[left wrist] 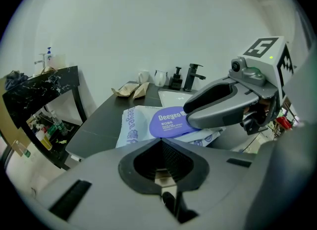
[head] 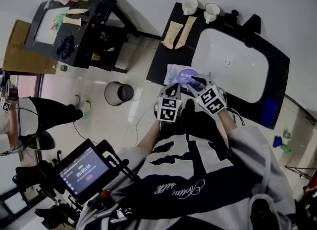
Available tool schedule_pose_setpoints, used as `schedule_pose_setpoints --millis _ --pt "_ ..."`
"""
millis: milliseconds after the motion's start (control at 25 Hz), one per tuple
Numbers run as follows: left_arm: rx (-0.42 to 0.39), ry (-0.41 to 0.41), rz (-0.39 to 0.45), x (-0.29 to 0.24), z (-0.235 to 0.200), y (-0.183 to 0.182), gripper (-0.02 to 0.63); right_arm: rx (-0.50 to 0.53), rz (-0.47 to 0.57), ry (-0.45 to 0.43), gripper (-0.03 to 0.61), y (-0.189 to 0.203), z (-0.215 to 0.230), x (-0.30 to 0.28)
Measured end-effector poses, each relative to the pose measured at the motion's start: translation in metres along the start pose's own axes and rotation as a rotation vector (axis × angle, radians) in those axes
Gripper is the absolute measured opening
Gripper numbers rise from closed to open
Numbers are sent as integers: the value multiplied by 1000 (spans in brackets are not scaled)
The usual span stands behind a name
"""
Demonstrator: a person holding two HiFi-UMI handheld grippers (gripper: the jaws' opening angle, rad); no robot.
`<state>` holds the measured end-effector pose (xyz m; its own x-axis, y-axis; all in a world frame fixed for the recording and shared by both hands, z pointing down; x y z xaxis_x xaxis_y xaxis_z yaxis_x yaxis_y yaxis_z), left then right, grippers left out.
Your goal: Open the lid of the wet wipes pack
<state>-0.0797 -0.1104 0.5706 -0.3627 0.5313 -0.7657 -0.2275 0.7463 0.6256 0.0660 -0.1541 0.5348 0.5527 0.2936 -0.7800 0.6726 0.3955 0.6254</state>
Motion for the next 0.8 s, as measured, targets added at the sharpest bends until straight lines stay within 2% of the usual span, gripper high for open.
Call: schedule_pose_setpoints --millis 120,320,520,600,680,800 --pt "7 7 -5 -2 -2 1 -2 72 -44 -2 110 0 0 -3" --pt "77 47 -1 -2 -8 3 -2 184 -88 9 117 -6 -6 -7" --pt "72 69 -5 -2 -9 2 -2 303 -138 27 117 -12 -13 -10" --pt "81 82 -3 -1 -14 -1 -2 328 -155 20 117 -18 -14 -12" --pt "79 91 -3 -2 -19 -3 -2 338 -179 13 170 -22 -16 -16" --pt "65 98 1 -4 -17 -1 -2 327 -204 28 170 -19 -18 -20"
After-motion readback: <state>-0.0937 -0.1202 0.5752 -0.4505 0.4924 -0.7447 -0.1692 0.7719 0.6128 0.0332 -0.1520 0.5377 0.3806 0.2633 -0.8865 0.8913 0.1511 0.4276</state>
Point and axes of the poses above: the fingertips, and each gripper's own axes: x backward along the fingers, z to its right, y out of its underside, the point moved 10 cm from there along x, backward along the fingers, and after that the axes turned 9 degrees about -z, right-handed, at the moved point
